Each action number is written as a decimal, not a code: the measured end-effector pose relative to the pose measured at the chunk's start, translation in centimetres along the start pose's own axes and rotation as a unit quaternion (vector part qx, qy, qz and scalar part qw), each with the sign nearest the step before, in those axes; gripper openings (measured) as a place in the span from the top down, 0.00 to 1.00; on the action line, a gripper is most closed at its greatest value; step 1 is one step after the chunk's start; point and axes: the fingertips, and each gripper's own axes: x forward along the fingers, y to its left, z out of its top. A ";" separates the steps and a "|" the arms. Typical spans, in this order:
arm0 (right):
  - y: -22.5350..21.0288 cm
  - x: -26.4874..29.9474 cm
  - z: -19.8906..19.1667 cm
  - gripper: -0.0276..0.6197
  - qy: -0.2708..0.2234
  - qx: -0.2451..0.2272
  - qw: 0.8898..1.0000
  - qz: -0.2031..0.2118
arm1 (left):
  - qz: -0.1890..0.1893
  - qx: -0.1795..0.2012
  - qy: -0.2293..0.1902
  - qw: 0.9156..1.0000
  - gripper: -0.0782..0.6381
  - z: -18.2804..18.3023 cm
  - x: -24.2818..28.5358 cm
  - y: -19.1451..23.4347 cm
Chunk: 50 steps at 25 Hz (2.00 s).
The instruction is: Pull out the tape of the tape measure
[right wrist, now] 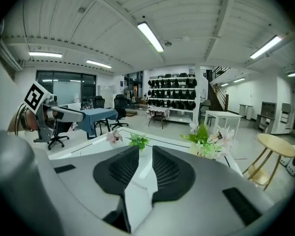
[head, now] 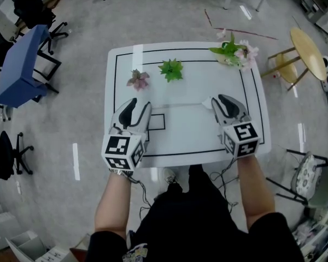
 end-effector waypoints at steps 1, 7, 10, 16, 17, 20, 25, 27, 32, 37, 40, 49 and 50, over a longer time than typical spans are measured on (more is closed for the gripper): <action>0.2 -0.4 0.6 0.84 -0.008 0.001 1.000 -0.001 | -0.001 0.002 -0.008 1.000 0.65 0.7 -0.6 -0.2; 2.0 -3.4 4.0 0.96 -0.041 0.002 0.999 -0.004 | -0.004 0.009 -0.049 0.999 0.68 4.1 -4.4 -0.9; 3.1 -5.0 5.2 0.96 -0.056 0.004 0.998 -0.005 | 0.005 0.011 -0.066 0.998 0.78 5.4 -6.3 -0.9; 4.8 -8.4 7.6 0.96 -0.088 0.001 0.996 -0.012 | 0.009 0.008 -0.094 0.995 0.88 7.0 -9.6 -1.5; 5.0 -9.0 8.0 0.96 -0.093 0.000 0.996 -0.012 | 0.007 0.009 -0.096 0.995 0.88 7.2 -10.0 -1.7; 5.8 -10.6 9.2 0.96 -0.106 -0.007 0.994 -0.007 | 0.003 0.011 -0.100 0.995 0.89 7.7 -11.0 -2.5; 6.8 -12.7 10.7 0.96 -0.124 -0.021 0.992 0.005 | 0.009 0.016 -0.099 0.995 0.89 8.0 -12.6 -3.7; 6.9 -13.6 11.3 0.96 -0.132 -0.025 0.991 0.010 | 0.015 0.016 -0.100 0.995 0.89 8.2 -13.3 -4.4; 6.6 -16.1 11.6 0.96 -0.147 -0.031 0.988 0.030 | 0.028 0.011 -0.103 0.994 0.89 7.9 -14.6 -7.1; 5.4 -18.8 9.1 0.96 -0.149 -0.032 0.987 0.057 | 0.041 -0.004 -0.096 0.995 0.89 6.3 -15.6 -11.6; 4.3 -21.0 7.4 0.96 -0.149 -0.025 0.986 0.068 | 0.049 0.000 -0.089 0.995 0.89 5.4 -16.4 -14.7; 2.0 -28.0 3.6 0.96 -0.146 0.001 0.985 0.090 | 0.044 0.008 -0.086 0.995 0.89 3.2 -18.9 -24.5; 1.9 -28.7 3.3 0.96 -0.146 0.001 0.985 0.093 | 0.045 0.009 -0.088 0.995 0.89 3.0 -19.3 -25.4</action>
